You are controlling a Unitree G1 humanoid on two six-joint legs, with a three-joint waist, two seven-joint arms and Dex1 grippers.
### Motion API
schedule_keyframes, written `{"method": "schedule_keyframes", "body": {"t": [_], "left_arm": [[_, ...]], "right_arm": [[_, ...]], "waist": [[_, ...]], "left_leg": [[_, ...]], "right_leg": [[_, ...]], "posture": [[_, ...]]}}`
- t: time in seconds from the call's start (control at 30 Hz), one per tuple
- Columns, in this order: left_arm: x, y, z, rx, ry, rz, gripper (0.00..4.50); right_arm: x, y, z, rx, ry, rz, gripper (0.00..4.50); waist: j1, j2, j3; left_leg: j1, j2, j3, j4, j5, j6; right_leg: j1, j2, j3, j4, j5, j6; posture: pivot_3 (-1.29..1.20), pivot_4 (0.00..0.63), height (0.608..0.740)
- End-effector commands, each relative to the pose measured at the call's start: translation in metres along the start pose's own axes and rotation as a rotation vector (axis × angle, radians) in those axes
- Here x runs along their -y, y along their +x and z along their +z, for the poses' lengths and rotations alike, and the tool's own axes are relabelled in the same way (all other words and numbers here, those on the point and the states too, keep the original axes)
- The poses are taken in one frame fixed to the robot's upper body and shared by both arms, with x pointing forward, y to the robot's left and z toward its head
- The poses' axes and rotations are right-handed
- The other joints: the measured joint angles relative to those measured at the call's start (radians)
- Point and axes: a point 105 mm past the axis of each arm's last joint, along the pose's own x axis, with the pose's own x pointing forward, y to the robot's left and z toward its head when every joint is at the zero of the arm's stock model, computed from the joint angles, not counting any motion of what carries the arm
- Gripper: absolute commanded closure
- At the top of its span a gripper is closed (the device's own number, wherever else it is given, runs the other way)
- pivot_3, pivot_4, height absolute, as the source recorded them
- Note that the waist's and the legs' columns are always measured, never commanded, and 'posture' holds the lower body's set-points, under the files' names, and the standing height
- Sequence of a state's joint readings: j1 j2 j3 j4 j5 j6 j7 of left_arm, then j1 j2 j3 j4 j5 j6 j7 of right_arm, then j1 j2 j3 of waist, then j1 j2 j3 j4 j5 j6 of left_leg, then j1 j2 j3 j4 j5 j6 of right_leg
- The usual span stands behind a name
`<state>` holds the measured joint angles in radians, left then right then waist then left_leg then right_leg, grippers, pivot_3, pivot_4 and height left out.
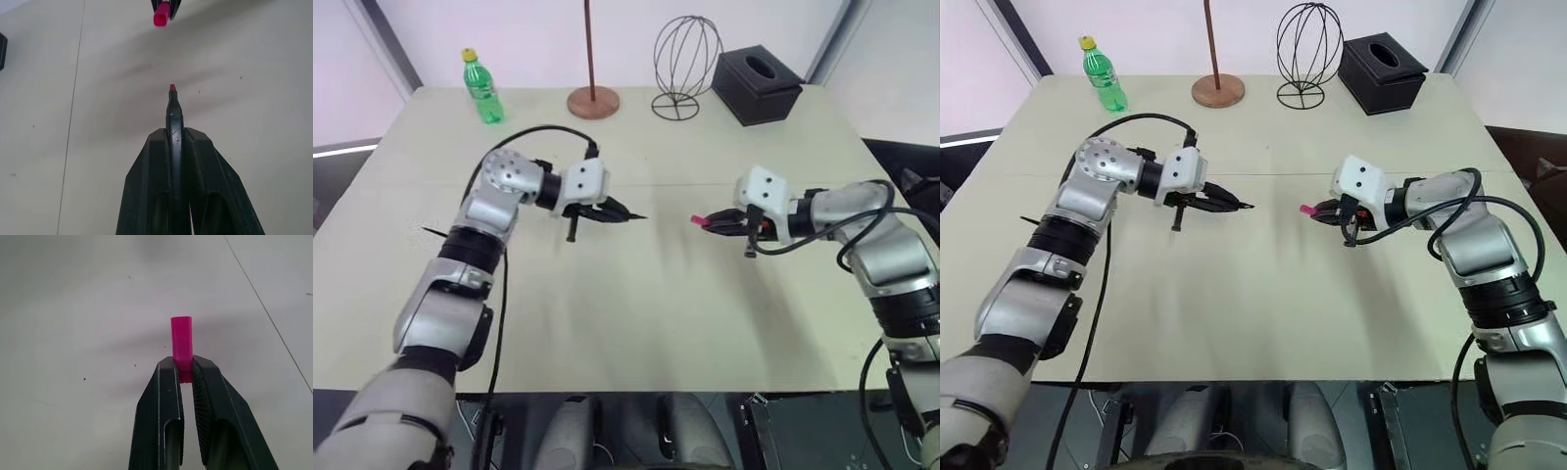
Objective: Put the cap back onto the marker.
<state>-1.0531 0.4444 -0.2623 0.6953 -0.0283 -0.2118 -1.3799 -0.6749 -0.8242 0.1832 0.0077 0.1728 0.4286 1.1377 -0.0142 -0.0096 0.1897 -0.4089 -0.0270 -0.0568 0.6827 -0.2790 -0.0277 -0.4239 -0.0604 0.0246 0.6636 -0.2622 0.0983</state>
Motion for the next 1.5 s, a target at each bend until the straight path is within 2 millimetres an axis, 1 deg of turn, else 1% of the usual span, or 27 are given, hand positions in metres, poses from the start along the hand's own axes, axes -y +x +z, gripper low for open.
{"method": "schedule_keyframes", "body": {"t": [0.03,0.17,0.4,0.83,0.97,1.1,1.3,1.5], "left_arm": [[-0.013,0.002,0.016,0.022,0.060,0.036,4.50],[-0.013,0.007,0.020,0.035,0.066,0.032,4.50],[-0.009,0.015,0.023,0.056,0.068,0.006,4.50],[0.001,0.025,0.019,0.057,0.061,-0.033,4.50],[0.003,0.027,0.019,0.058,0.060,-0.038,4.50],[0.005,0.029,0.015,0.042,0.064,-0.049,4.50],[0.005,0.030,0.015,0.045,0.059,-0.047,4.50],[0.003,0.038,0.018,0.047,0.063,-0.039,4.50]], "right_arm": [[0.001,0.002,0.011,0.030,-0.047,0.004,4.45],[-0.001,0.006,0.012,0.037,-0.052,0.015,4.45],[-0.001,0.010,0.013,0.045,-0.054,0.018,4.45],[0.001,0.014,0.023,0.071,-0.066,0.010,4.45],[0.001,0.014,0.025,0.076,-0.067,0.010,4.45],[0.001,0.014,0.025,0.076,-0.067,0.006,4.45],[0.000,0.014,0.027,0.080,-0.070,0.009,4.45],[-0.004,0.018,0.031,0.088,-0.080,0.028,4.45]], "waist": [[0.000,0.000,0.000],[0.000,0.000,0.000],[0.000,0.000,0.000],[0.000,0.000,0.000],[0.000,0.000,0.000],[0.000,0.000,0.000],[0.000,0.000,0.000],[0.000,0.000,0.000]], "left_leg": [[0.000,0.000,0.000,0.000,0.000,0.000],[0.000,0.000,0.000,0.000,0.000,0.000],[0.000,0.000,0.000,0.000,0.000,0.000],[0.000,0.000,0.000,0.000,0.000,0.000],[0.000,0.000,0.000,0.000,0.000,0.000],[0.000,0.000,0.000,0.000,0.000,0.000],[0.000,0.000,0.000,0.000,0.000,0.000],[0.000,0.000,0.000,0.000,0.000,0.000]], "right_leg": [[0.000,0.000,0.000,0.000,0.000,0.000],[0.000,0.000,0.000,0.000,0.000,0.000],[0.000,0.000,0.000,0.000,0.000,0.000],[0.000,0.000,0.000,0.000,0.000,0.000],[0.000,0.000,0.000,0.000,0.000,0.000],[0.000,0.000,0.000,0.000,0.000,0.000],[0.000,0.000,0.000,0.000,0.000,0.000],[0.000,0.000,0.000,0.000,0.000,0.000]], "posture": [[0.00,0.150,0.740],[0.00,0.150,0.740],[0.00,0.150,0.740],[0.00,0.150,0.740],[0.00,0.150,0.740],[0.00,0.150,0.740],[0.00,0.150,0.740],[0.00,0.150,0.740]]}}
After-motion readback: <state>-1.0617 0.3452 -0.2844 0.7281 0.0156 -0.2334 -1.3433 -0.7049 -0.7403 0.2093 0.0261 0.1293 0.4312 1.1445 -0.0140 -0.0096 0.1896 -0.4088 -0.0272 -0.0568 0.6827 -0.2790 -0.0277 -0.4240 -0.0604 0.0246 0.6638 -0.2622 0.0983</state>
